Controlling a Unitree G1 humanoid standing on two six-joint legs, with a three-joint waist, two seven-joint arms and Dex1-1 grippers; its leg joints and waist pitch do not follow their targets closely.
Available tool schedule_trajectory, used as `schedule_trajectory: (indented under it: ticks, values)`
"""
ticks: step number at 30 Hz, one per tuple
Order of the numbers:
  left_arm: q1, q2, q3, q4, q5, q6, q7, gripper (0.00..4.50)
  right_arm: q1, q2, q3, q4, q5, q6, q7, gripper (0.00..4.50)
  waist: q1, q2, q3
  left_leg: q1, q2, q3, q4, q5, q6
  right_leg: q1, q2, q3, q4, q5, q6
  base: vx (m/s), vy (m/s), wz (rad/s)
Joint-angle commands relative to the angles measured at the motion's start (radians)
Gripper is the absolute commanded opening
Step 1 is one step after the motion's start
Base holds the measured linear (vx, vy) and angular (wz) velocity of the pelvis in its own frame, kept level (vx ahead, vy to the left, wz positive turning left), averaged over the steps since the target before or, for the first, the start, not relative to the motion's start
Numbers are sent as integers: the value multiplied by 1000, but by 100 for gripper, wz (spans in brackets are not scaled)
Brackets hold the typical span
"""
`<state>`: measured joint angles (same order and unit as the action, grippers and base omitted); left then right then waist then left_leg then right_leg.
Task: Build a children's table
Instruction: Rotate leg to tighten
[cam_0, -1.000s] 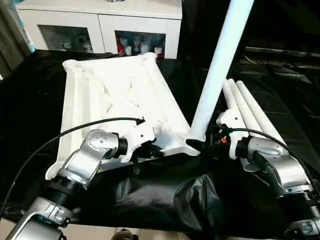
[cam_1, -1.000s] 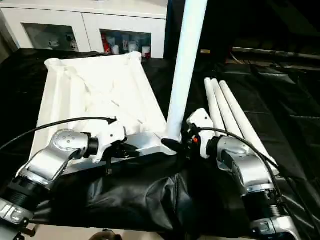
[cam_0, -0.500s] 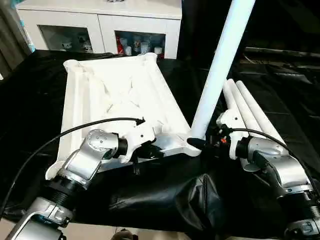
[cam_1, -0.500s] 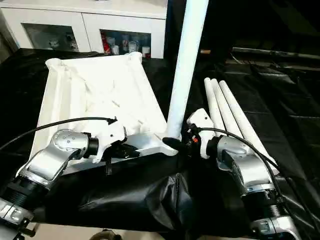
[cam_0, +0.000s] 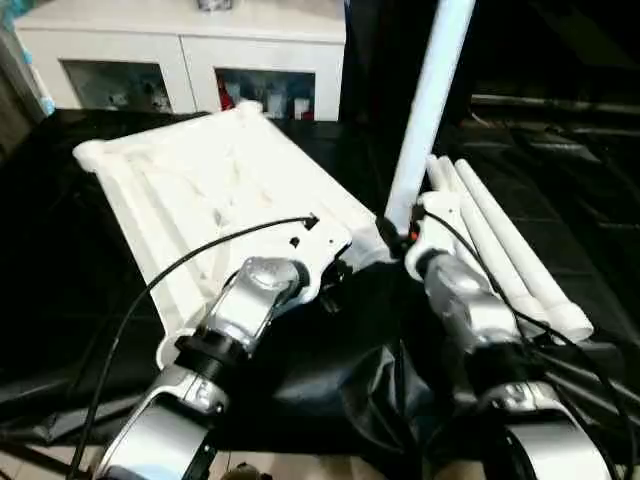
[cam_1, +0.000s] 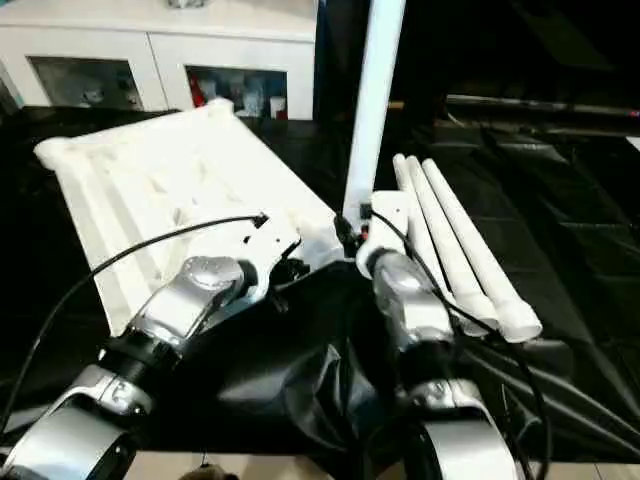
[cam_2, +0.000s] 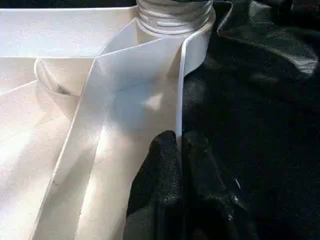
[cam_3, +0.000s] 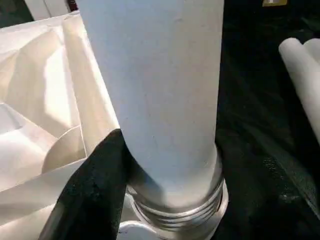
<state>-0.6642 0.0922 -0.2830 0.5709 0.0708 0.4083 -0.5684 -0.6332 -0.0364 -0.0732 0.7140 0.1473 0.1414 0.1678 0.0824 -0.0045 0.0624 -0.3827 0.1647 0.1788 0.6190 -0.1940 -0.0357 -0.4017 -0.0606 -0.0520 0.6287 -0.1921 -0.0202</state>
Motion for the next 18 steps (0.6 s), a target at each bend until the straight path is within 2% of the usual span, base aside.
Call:
schedule_trajectory:
  ticks: [1,3,4,5,8,10,11,12,13,14,16,18]
  values:
    - [-40,-10,47,-4,-4,-20,71,0,18,76,59,49,-2,18,62,298,1,-5,-65,16,64,-28,-89,-179,7,44,-98,52,-86,-197,-195,0,0,0]
    - [-36,-6,45,-11,-6,-19,61,0,17,76,67,47,-5,8,74,311,0,-6,-64,16,64,-27,-88,-178,14,45,-97,52,-85,-188,-201,0,0,0]
    - [-25,5,39,-25,-10,-28,37,0,23,66,97,27,-19,-10,114,311,-2,-8,-64,12,63,-28,-89,-177,19,47,-99,52,-84,-188,-202,0,0,0]
    - [-19,12,33,-31,-11,-40,20,0,25,63,106,15,-19,-16,134,330,-6,-9,-63,8,63,-30,-91,-178,21,50,-99,51,-84,-194,-199,0,0,0]
    - [5,40,13,-59,-12,-78,-39,0,30,43,116,-16,-18,-16,182,358,-20,-9,-62,8,64,-30,-90,-184,30,48,-99,52,-87,-204,-205,0,0,0]
    - [14,53,7,-73,-12,-85,-59,0,34,26,121,-32,-24,-12,196,376,-20,-8,-63,12,65,-28,-89,-175,37,46,-98,52,-86,-196,-212,0,0,0]
    - [39,91,-8,-105,-7,-123,-101,0,51,-22,127,-89,-28,16,226,390,-15,-12,-63,12,67,-29,-89,-151,44,50,-98,52,-85,-174,-211,0,0,0]
    - [47,103,-13,-115,-5,-143,-114,0,58,-37,128,-110,-26,28,234,399,-18,-11,-66,11,67,-26,-88,-139,49,49,-97,53,-81,-154,-213,0,0,0]
    - [61,123,-17,-134,-8,-143,-140,0,73,-60,127,-153,-17,53,257,402,-16,-10,-67,16,68,-25,-87,-123,56,47,-94,51,-80,-128,-218,0,0,0]
    - [71,135,-19,-146,-11,-139,-156,0,82,-72,126,-181,-11,68,272,407,-13,-10,-66,14,69,-24,-87,-104,64,49,-95,52,-77,-103,-222,0,0,0]
    - [83,153,-25,-161,-12,-152,-178,0,96,-92,126,-218,-3,89,292,433,-11,-7,-66,16,69,-23,-87,-98,66,45,-95,51,-76,-91,-234,0,0,0]
    - [121,211,-31,-206,-35,-175,-266,0,154,-182,155,-358,15,155,412,448,-4,-8,-63,17,73,-24,-90,-103,65,50,-94,50,-76,-89,-222,0,0,0]
